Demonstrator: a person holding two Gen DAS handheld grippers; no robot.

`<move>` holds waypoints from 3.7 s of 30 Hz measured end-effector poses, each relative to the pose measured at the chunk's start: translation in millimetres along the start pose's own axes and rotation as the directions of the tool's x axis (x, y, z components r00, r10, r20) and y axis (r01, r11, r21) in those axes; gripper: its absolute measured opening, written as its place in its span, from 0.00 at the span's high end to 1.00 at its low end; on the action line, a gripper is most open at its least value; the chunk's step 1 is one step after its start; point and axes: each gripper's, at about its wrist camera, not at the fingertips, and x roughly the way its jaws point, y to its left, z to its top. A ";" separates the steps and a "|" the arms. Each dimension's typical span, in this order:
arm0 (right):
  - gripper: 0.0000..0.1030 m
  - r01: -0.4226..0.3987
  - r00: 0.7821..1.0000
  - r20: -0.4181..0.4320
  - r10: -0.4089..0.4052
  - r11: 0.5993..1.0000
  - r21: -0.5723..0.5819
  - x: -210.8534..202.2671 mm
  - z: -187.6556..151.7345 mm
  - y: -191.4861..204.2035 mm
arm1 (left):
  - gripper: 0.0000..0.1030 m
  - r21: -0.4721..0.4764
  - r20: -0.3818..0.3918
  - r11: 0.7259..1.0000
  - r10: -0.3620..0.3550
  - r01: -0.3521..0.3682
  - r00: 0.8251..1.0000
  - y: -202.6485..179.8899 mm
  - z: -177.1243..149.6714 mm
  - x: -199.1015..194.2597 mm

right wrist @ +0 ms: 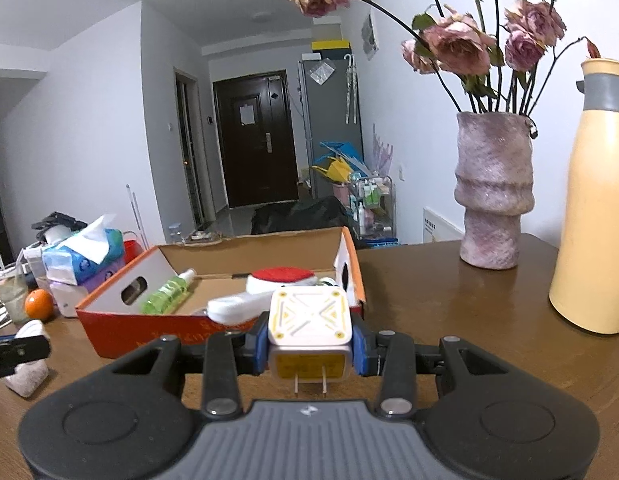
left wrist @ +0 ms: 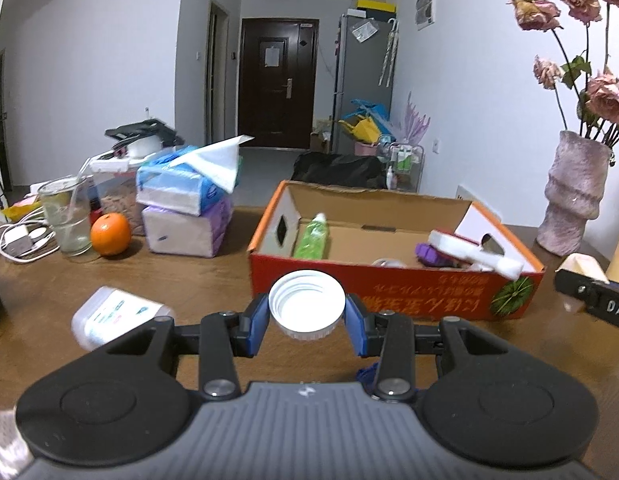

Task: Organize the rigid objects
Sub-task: 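Carry the white cap and plug adapter with both tools toward the red box, then lower the white cap and plug adapter into the box and open both tools, then withdraw both tools from the box back over the table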

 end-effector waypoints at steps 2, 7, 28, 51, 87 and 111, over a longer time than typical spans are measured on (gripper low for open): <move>0.63 -0.004 1.000 0.007 0.004 1.000 0.000 1.1 2.0 2.0 | 0.60 -0.004 0.008 1.000 -0.010 0.010 1.000 -5.5 4.6 2.9; 0.63 -0.013 1.000 0.021 0.013 1.000 0.009 6.6 8.8 6.0 | 0.60 -0.014 0.026 1.000 -0.024 0.024 0.999 -17.2 16.7 14.0; 0.63 -0.081 0.996 0.046 0.082 0.997 -0.013 75.8 40.7 41.8 | 0.60 -0.035 0.058 0.999 0.009 -0.007 0.998 -29.7 58.0 88.8; 0.63 -0.087 0.996 -0.020 0.085 0.993 -0.074 140.8 61.7 69.7 | 0.60 -0.010 0.023 0.998 0.069 -0.069 0.997 -20.2 77.4 160.8; 0.00 -0.023 0.999 -0.030 0.021 0.998 -0.063 131.7 72.1 56.4 | 0.00 -0.015 -0.011 0.994 0.109 -0.110 0.994 -7.9 75.7 155.7; 0.00 -0.053 0.998 0.023 0.056 0.994 -0.098 90.0 64.0 57.8 | 0.00 -0.015 0.005 0.992 0.123 -0.123 0.992 10.3 64.2 114.6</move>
